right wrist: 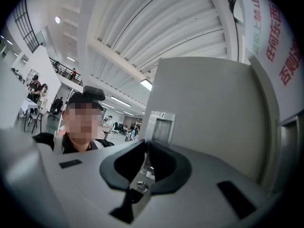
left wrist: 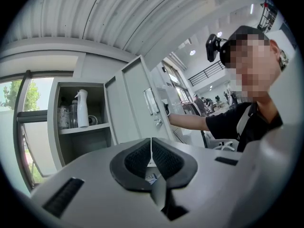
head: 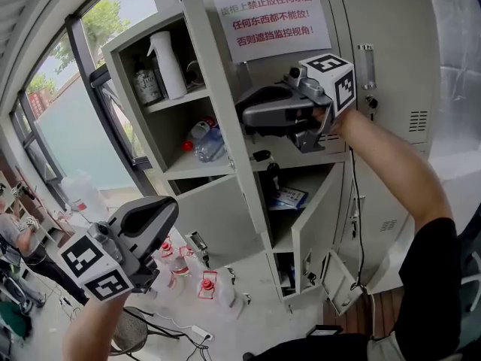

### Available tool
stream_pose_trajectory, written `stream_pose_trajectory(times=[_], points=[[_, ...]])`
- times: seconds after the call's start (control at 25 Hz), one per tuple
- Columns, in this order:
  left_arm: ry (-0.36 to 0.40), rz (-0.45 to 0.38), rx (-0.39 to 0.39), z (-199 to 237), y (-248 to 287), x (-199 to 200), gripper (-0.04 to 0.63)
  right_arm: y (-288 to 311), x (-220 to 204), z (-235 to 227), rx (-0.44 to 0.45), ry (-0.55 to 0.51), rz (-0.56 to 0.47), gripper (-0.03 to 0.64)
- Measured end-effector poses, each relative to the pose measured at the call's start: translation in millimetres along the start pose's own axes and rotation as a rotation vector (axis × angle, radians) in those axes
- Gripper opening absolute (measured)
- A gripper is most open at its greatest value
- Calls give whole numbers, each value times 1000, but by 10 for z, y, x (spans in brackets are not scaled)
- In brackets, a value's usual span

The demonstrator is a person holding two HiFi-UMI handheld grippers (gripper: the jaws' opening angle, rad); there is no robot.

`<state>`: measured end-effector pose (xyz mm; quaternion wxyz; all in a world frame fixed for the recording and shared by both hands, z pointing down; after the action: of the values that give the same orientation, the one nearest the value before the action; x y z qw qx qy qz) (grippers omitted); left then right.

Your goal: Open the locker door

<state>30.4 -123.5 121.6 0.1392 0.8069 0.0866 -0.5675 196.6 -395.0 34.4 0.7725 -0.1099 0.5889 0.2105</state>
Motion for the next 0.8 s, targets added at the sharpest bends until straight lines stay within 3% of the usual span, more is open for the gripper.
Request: stream_pose_trajectory(times=[0.36, 0.8], points=[[-24, 1, 9, -77, -100, -23, 18, 107, 2, 40, -75, -66, -3, 46], [-60, -4, -24, -194, -151, -89, 18, 68, 57, 359, -373, -149, -68, 37]])
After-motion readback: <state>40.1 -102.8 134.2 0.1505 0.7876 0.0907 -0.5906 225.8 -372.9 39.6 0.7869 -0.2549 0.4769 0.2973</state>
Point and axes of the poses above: the fingertips, and each gripper's own axes: y forward along the fingers, z to its left, x out of its top, the point moved 10 cm from there along -y, backward along the fingers, and after that the axes turned 8 degrees about z, right-handed, at the moved point
